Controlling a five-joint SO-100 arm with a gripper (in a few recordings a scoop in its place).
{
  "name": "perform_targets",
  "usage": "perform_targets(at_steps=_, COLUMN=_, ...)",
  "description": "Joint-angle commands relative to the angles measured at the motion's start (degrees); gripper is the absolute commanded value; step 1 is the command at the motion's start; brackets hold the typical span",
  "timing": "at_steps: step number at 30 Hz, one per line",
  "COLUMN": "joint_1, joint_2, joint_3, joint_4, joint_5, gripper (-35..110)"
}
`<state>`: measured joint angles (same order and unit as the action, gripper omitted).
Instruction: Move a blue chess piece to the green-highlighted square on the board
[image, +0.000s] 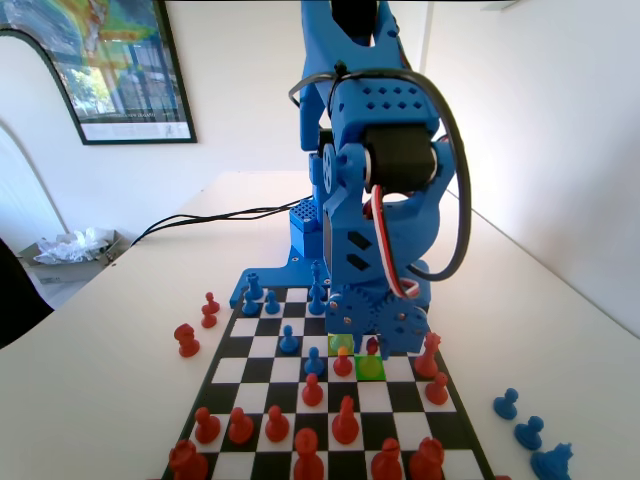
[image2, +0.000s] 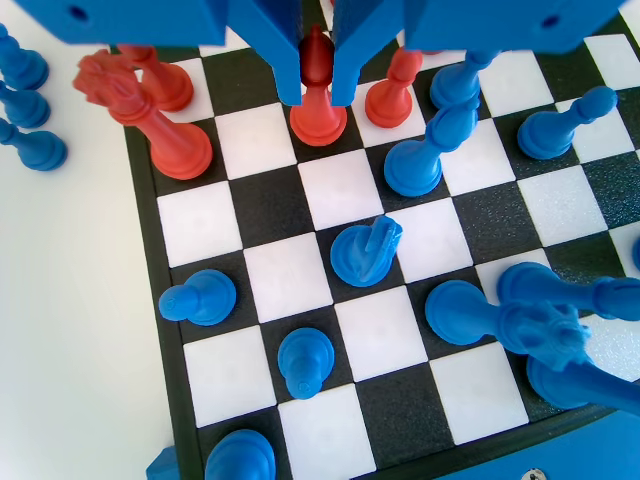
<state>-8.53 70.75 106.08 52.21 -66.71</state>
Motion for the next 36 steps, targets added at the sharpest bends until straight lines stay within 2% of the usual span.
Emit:
perform_targets(at_steps=1, joint_1=-0.88, joint_2=1.85, joint_3=-4.22, joint_4=0.62, joint_5=-0.35, gripper=1)
perform_targets(at_steps=11, joint_1=0.18, joint_2=8.96, joint_3=-4.83, joint_4=3.69, joint_5=0.18, gripper=1)
perform_targets(at_steps=21, joint_1=4.92, joint_2=24.26, joint_3=-7.73, joint_4=14.24, joint_5=3.52, gripper=1)
perform_targets(at_steps=26, joint_1=10.63, joint_2=28.21, joint_3=-10.46, joint_4=20.83, joint_5=4.22, gripper=1)
perform_targets(at_steps=36, joint_1=26.28, joint_2=31.29, joint_3=-14.06, joint_4=27.25, joint_5=2.02, gripper=1)
